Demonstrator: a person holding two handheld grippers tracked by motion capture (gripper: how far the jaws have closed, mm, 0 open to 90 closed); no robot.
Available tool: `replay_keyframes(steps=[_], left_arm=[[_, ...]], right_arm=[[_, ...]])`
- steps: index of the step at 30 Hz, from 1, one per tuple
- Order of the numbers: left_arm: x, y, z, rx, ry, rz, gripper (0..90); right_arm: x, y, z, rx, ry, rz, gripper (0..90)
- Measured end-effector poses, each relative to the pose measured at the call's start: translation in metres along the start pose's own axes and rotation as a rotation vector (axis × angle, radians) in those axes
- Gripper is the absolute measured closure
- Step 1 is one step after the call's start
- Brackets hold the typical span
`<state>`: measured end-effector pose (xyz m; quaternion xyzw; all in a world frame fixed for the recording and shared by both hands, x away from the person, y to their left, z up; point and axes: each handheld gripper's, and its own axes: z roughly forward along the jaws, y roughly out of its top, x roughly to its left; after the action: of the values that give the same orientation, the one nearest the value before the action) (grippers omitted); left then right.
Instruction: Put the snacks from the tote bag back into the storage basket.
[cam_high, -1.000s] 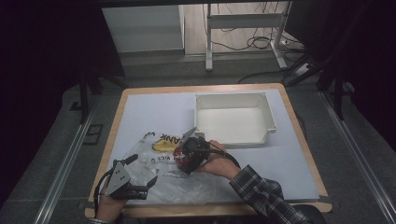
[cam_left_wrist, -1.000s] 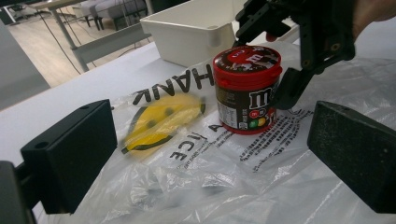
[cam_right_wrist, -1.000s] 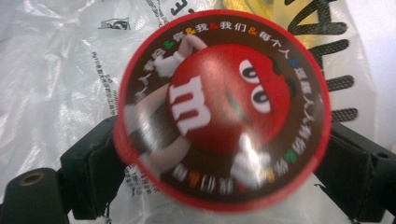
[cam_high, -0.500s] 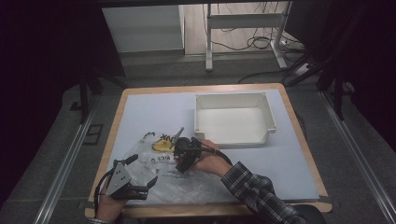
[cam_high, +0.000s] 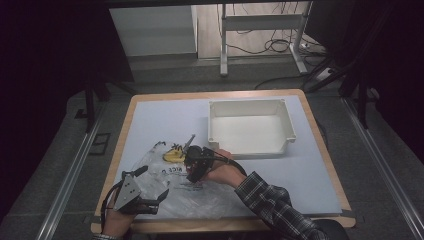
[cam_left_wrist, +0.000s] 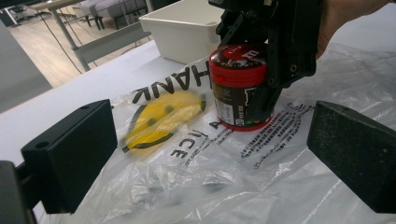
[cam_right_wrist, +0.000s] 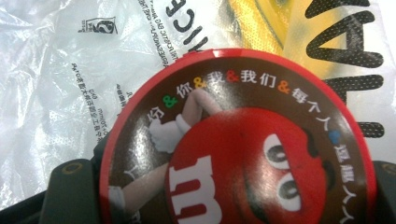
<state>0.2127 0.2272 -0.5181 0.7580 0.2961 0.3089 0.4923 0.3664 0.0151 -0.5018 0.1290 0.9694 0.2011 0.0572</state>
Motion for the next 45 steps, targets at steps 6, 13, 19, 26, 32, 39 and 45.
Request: replay_keyframes(steps=[6, 13, 19, 26, 32, 39, 45], left_arm=[[0.000, 0.000, 0.000, 0.003, 0.003, 0.005, 1.5], [0.000, 0.000, -0.001, -0.004, 0.002, -0.001, 1.5], [0.001, 0.000, -0.001, -0.008, 0.002, -0.005, 1.5], [0.001, 0.000, -0.001, -0.013, 0.003, -0.013, 1.4], [0.001, 0.000, -0.002, -0.012, 0.005, -0.009, 1.4], [0.001, 0.000, -0.001, -0.007, 0.005, -0.004, 1.4], [0.001, 0.000, -0.001, -0.005, 0.006, 0.002, 1.4]], right_arm=[[-0.003, -0.001, -0.002, -0.015, 0.017, 0.001, 25.5], [-0.002, -0.001, -0.016, -0.050, 0.021, -0.013, 25.5], [0.001, -0.004, -0.027, -0.072, 0.032, -0.031, 25.6], [0.006, -0.004, -0.039, -0.086, 0.035, -0.066, 25.6], [0.008, -0.007, -0.046, -0.084, 0.036, -0.078, 25.6], [0.001, -0.014, -0.056, -0.089, 0.025, -0.061, 25.6], [-0.001, -0.020, -0.063, -0.087, 0.033, -0.061, 25.6]])
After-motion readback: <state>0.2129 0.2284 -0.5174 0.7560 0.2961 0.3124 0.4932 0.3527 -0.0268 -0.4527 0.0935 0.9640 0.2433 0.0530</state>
